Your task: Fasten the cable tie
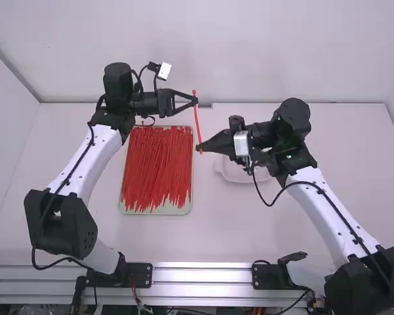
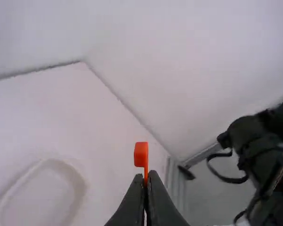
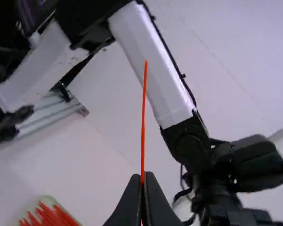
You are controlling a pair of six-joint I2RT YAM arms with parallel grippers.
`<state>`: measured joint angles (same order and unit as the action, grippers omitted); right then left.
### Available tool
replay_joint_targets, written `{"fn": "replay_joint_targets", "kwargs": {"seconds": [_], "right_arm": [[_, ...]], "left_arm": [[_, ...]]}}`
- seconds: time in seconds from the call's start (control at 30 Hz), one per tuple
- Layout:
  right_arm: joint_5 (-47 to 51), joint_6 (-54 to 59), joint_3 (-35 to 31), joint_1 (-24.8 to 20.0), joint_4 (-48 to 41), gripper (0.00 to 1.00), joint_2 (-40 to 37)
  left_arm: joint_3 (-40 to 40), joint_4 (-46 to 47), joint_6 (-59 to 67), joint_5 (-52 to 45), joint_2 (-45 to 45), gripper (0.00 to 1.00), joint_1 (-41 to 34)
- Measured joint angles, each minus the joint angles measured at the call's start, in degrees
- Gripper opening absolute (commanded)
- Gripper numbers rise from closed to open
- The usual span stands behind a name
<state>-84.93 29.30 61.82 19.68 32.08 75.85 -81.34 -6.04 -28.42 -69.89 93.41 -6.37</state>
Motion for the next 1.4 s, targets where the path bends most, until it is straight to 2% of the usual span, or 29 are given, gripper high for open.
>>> {"fn": "replay_joint_targets", "kwargs": {"seconds": [0.1,0.23,0.57,0.77,0.93,1.17,1.4], "right_arm": [[2.19,-14.01,0.00,-0.04,1.64,0.00,0.07],[4.83,-22.16,0.00,-0.42,1.16,0.00,0.07],[10.86,-28.87,0.00,0.13,0.35,0.00,0.07],[20.33,-41.40,-0.02,1.09,1.95,0.00,0.07],[25.83,-53.07,0.00,-1.14,1.90,0.00,0.07],[25.92,-59.67,0.00,-1.27,-2.99,0.00,0.11],[25.09,-63.14,0.00,-0.42,-6.58,0.00,2.19]], "left_arm": [[-0.02,0.00,6.56,-0.11,0.00,0.02,0.00],[-0.02,-0.02,11.17,0.35,0.00,0.02,-0.02],[-0.02,0.83,16.46,2.23,0.00,0.02,0.02],[0.00,-1.18,23.41,3.28,0.00,0.02,0.07],[0.00,-5.79,23.96,4.13,0.00,0.02,0.28],[-0.02,-13.55,28.57,1.01,0.02,0.02,0.90],[0.00,-13.92,37.70,-4.04,0.00,0.02,0.70]]}}
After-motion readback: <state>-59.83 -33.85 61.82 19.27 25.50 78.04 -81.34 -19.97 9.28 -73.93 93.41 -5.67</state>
